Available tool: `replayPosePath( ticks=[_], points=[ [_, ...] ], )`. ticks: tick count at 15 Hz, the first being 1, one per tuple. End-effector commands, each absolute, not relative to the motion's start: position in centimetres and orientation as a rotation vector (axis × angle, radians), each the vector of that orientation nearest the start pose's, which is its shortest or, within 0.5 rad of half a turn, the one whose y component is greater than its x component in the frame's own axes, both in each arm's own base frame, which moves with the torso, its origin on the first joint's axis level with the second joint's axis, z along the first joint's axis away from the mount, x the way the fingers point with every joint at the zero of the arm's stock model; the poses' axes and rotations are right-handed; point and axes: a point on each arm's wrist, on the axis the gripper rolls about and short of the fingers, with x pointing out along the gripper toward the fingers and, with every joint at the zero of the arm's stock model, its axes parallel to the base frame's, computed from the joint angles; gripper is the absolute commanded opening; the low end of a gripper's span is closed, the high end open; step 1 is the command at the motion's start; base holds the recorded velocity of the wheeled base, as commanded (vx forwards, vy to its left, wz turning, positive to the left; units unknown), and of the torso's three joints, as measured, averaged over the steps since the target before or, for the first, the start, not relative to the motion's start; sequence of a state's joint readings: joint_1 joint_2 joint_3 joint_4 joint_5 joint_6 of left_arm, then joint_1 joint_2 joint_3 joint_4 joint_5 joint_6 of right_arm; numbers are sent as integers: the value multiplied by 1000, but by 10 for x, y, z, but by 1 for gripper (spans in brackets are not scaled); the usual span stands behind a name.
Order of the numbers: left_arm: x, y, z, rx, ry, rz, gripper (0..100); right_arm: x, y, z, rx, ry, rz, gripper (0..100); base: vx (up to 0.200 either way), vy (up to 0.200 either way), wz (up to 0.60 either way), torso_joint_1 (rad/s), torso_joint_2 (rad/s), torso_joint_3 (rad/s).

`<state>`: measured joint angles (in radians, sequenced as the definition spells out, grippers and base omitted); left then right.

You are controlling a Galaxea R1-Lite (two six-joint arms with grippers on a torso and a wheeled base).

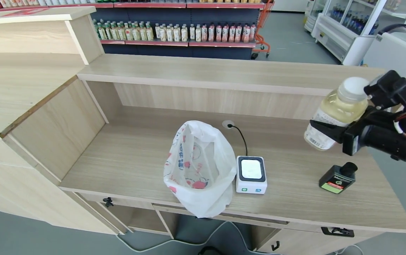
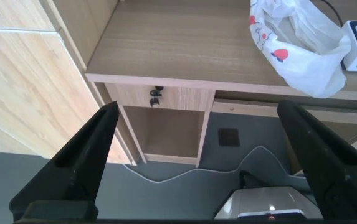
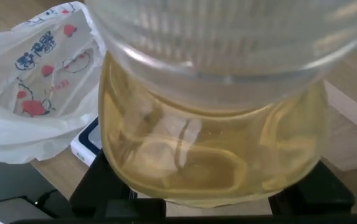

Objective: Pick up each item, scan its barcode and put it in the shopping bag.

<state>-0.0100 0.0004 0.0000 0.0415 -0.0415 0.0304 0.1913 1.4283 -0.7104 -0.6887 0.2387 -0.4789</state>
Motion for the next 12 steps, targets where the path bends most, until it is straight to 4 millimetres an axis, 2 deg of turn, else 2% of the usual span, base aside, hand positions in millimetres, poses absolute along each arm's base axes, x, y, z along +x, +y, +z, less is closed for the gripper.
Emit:
replayPosePath(
  ticks=[1, 4, 6, 9, 12],
  points=[
    [-23, -1, 71, 30, 41, -51, 100, 266, 60, 211, -505, -51, 487, 0, 0, 0, 0, 0, 0, 0],
    [-23, -1, 71, 30, 41, -51, 100, 283, 65, 197, -634, -173, 587, 0, 0, 0, 0, 0, 0, 0],
    [-23, -1, 71, 30, 41, -51, 100, 290, 71, 187, -654, -237, 684, 0, 0, 0, 0, 0, 0, 0],
    [-23, -1, 71, 30, 41, -51, 100, 311, 81, 168, -710, -388, 825, 0, 0, 0, 0, 0, 0, 0],
    [-23, -1, 71, 30, 41, -51, 100, 326, 85, 148, -746, -467, 901, 0, 0, 0, 0, 0, 0, 0]
  ],
)
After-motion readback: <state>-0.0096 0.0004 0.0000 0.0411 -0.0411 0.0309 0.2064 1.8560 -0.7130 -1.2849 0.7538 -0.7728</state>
